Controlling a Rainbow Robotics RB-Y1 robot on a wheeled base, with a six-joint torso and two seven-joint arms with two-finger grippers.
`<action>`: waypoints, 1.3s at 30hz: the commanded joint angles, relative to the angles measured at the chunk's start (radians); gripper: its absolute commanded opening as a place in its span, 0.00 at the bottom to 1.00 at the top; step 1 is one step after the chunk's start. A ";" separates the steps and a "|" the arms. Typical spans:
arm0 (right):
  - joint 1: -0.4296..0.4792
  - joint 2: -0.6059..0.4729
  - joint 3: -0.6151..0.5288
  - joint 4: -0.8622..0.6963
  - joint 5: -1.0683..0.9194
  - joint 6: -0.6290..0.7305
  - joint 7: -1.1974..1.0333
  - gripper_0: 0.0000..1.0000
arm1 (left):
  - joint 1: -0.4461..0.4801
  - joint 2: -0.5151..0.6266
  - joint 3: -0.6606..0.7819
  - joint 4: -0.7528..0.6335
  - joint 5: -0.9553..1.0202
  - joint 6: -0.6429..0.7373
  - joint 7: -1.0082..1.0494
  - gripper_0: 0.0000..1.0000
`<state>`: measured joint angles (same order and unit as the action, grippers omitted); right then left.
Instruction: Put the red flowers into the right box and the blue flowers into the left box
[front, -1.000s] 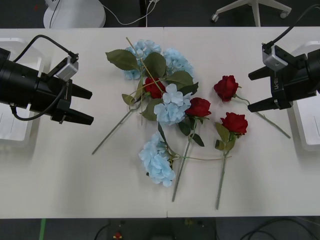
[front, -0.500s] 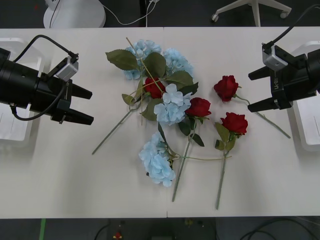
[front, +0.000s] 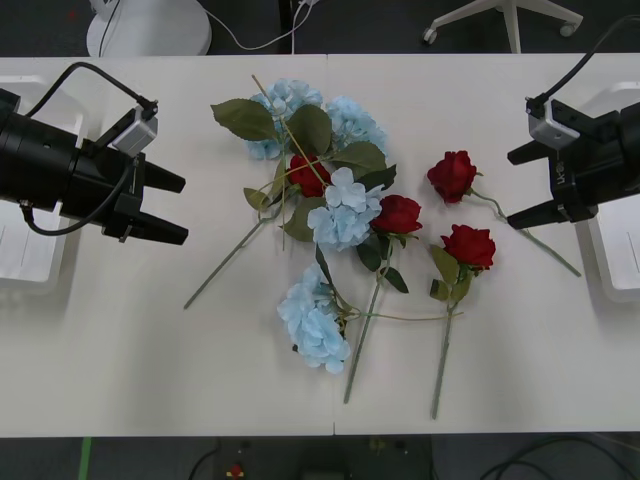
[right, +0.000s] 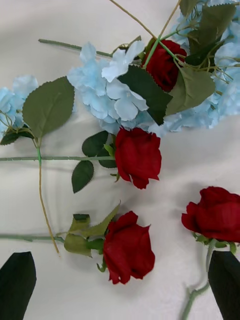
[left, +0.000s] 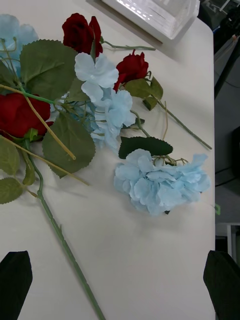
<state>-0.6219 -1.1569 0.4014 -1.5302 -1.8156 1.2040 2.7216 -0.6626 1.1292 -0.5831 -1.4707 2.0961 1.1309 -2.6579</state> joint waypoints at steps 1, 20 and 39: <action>-0.098 -0.033 0.014 0.016 0.062 0.003 -0.016 1.00 | -0.063 0.014 -0.004 -0.014 -0.045 -0.031 -0.047 1.00; -0.366 0.218 0.223 0.423 0.515 0.040 -0.416 1.00 | -0.150 -0.123 -0.004 0.093 -0.516 -0.029 0.575 1.00; -0.443 0.505 0.255 0.803 0.694 -0.063 -0.425 1.00 | -0.345 -0.399 -0.228 0.179 -0.895 0.029 1.277 1.00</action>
<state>-0.9884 -0.6898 0.6721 -0.7679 -1.1378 1.1613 2.2976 -0.9553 0.7338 -0.7654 -1.2616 1.2125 1.1513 -1.4434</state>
